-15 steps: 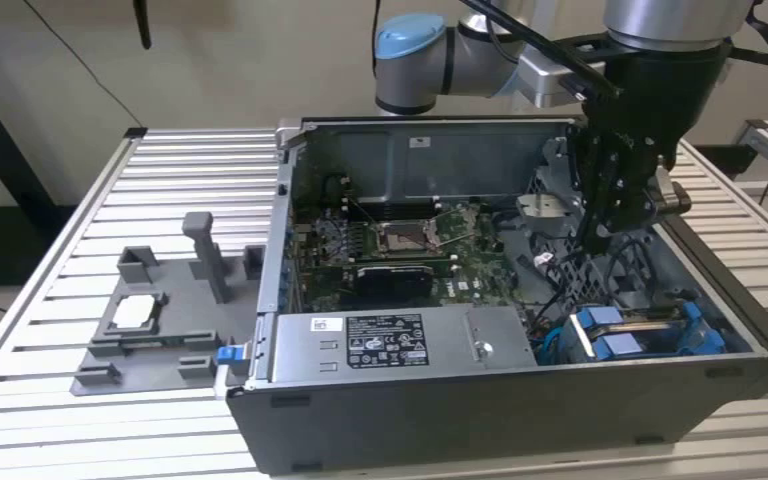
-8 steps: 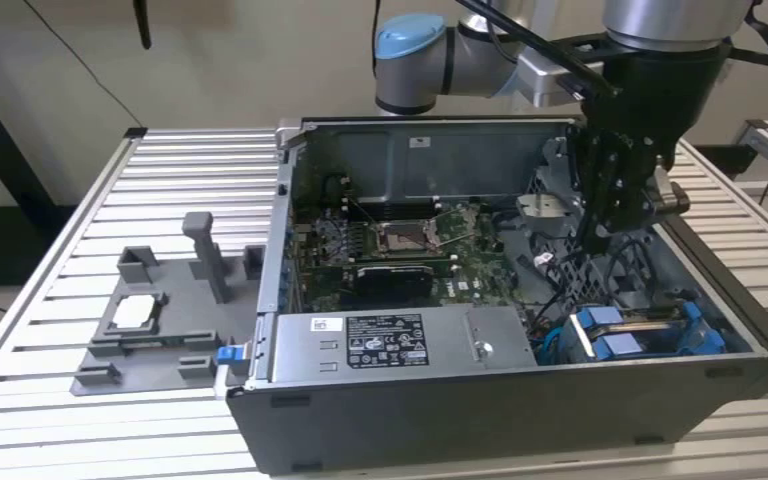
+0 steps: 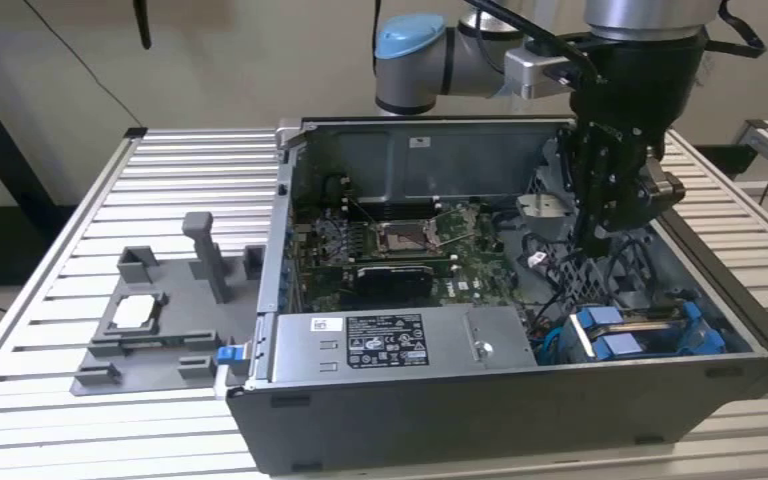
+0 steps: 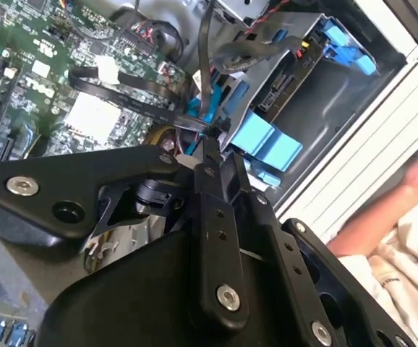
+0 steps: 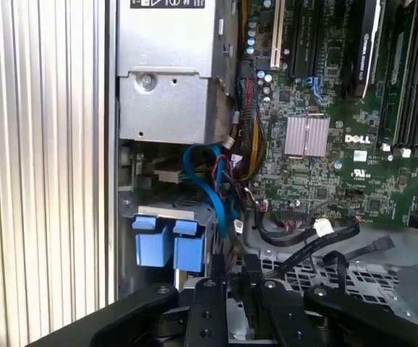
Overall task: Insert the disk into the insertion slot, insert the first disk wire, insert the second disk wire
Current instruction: 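Insert the second disk wire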
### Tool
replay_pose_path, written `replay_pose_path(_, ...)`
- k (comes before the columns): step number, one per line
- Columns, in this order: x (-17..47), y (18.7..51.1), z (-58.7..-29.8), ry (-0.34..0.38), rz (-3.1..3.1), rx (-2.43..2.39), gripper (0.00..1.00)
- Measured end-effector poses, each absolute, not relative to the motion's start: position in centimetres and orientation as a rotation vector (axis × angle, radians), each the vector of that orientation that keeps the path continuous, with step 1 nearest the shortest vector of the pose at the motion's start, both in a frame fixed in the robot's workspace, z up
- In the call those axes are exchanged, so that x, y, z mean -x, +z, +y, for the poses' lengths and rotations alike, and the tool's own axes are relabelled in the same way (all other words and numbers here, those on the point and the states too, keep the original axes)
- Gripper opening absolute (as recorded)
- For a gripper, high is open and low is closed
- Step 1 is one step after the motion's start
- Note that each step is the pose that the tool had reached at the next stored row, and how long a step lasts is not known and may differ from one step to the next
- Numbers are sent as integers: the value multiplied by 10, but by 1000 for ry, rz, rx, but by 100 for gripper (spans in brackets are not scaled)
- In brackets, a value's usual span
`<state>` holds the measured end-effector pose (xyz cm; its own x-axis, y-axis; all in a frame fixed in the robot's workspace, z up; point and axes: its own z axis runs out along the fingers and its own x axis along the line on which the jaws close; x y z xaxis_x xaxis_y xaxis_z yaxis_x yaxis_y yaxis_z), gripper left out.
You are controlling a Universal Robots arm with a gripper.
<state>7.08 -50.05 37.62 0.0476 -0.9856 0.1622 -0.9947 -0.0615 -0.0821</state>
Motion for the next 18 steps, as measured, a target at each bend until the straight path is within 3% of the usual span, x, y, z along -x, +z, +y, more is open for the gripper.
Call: replay_pose_path(18,-65,373,-500,295,-2023,-2343,24)
